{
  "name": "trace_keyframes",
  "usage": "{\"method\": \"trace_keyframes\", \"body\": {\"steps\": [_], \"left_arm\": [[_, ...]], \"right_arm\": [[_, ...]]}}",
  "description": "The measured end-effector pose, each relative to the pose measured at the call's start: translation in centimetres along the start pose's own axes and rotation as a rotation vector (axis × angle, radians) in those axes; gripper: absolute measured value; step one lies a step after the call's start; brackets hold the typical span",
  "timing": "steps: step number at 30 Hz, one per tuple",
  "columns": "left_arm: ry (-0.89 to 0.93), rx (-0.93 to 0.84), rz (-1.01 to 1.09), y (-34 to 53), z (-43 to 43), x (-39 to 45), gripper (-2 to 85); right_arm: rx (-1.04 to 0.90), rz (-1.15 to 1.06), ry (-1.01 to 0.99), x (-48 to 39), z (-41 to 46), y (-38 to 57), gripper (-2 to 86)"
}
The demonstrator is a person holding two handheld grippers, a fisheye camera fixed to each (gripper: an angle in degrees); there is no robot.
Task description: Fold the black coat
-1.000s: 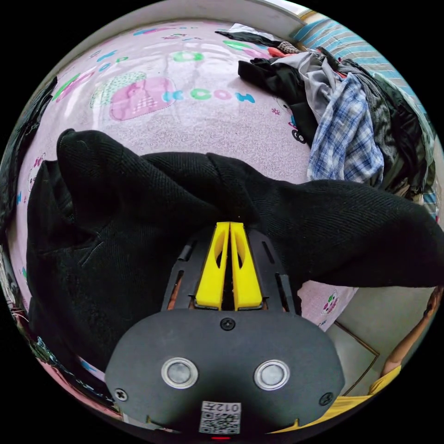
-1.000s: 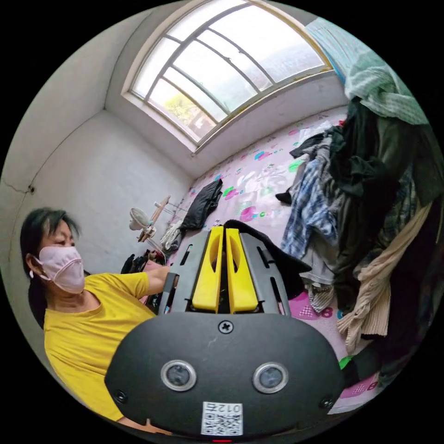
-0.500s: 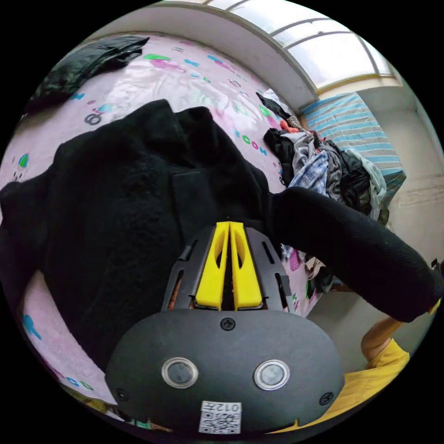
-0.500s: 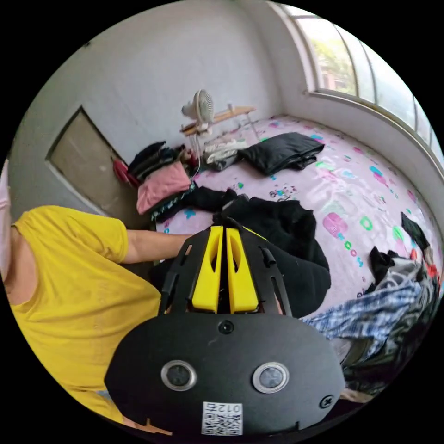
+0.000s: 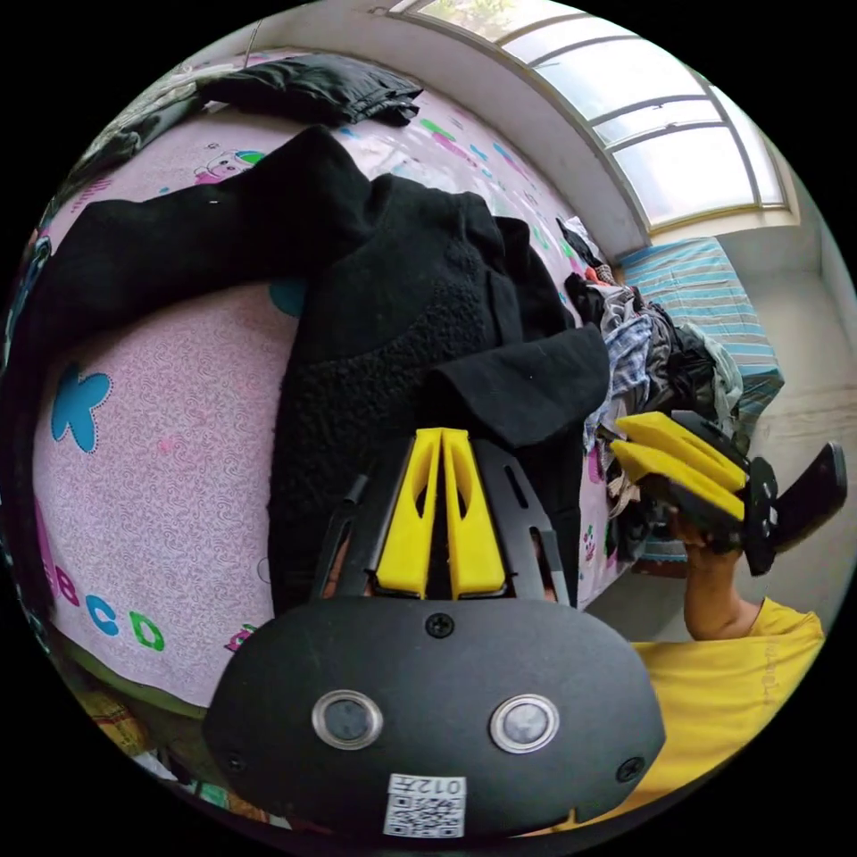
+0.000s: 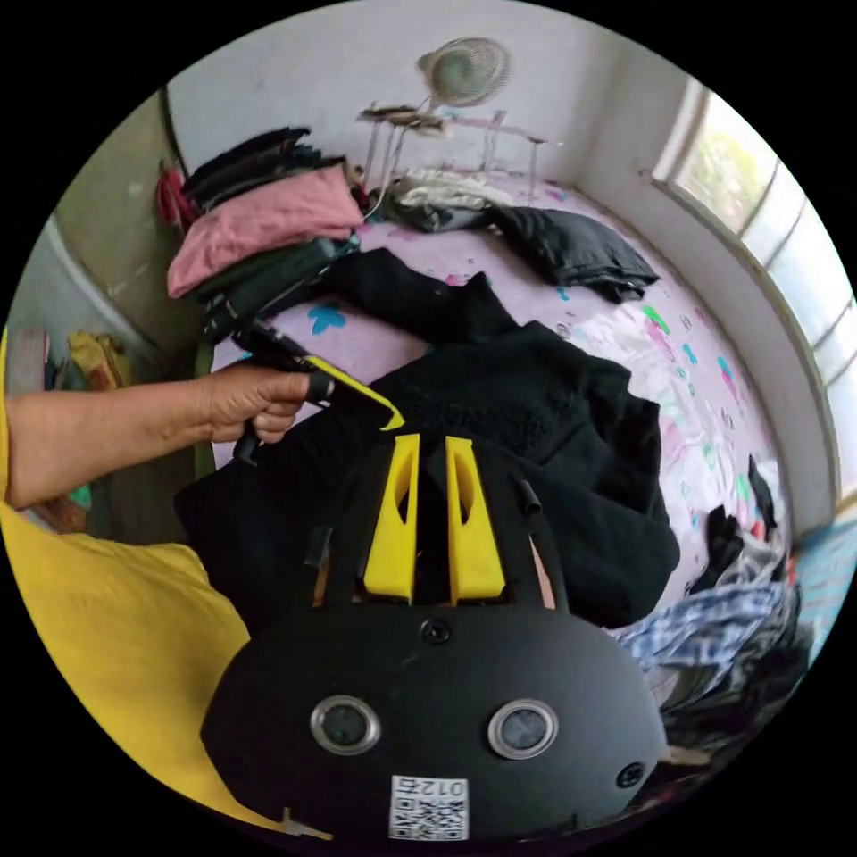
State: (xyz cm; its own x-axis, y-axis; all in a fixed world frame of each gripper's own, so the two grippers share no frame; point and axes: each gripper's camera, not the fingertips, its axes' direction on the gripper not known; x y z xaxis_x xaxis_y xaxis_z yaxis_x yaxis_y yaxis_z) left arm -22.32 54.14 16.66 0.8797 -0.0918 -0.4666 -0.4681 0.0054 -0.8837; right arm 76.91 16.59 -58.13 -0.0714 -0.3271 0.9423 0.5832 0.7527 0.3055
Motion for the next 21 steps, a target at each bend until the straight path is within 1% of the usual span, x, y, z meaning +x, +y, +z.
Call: {"method": "trace_keyframes", "body": {"steps": [1, 2, 4, 7, 10, 12, 14, 16, 18, 20, 21], "left_arm": [[0.014, -0.011, 0.008, 0.9, 0.0, 0.1, 2.0], [0.027, -0.012, 0.017, 1.7, 0.1, 0.3, 2.8], [0.058, -0.017, 0.037, 2.6, 0.2, 0.5, 4.0], [0.128, -0.049, 0.051, 3.3, 0.9, 0.6, 5.6], [0.184, -0.038, 0.079, 3.8, 0.7, 1.2, 5.5], [0.173, -0.035, 0.108, 3.9, 0.5, 1.8, 4.0], [0.088, -0.031, 0.157, 3.6, 0.0, 2.8, 2.2], [0.102, -0.039, 0.191, 2.8, -0.9, 3.4, 1.3], [0.180, 0.006, 0.210, 1.6, -3.2, 4.0, 0.7], [0.243, 0.129, 0.260, -0.2, -8.1, 5.2, 0.3], [0.256, 0.159, 0.278, -0.6, -9.3, 5.6, 0.2]], "right_arm": [[0.026, 0.100, -0.029, 2.6, -0.7, 2.0, 2.9], [0.029, 0.150, -0.047, 4.0, -0.9, 3.1, 2.7], [0.013, 0.325, -0.093, 9.0, -1.2, 7.7, 1.8], [-0.034, 0.469, -0.095, 12.9, -1.1, 12.6, 1.1], [-0.066, 0.548, -0.094, 14.8, -0.6, 15.4, 1.0], [-0.072, 0.577, -0.111, 15.7, 0.0, 16.3, 0.9], [-0.082, 0.595, -0.105, 17.2, 0.9, 16.5, 1.0], [-0.077, 0.613, -0.067, 20.3, 1.7, 16.0, 1.3], [-0.057, 0.616, -0.037, 23.6, 1.6, 15.2, 1.7], [-0.022, 0.612, 0.010, 27.4, 1.0, 14.2, 2.2], [-0.001, 0.608, 0.041, 29.9, 0.6, 13.4, 2.7]]}}
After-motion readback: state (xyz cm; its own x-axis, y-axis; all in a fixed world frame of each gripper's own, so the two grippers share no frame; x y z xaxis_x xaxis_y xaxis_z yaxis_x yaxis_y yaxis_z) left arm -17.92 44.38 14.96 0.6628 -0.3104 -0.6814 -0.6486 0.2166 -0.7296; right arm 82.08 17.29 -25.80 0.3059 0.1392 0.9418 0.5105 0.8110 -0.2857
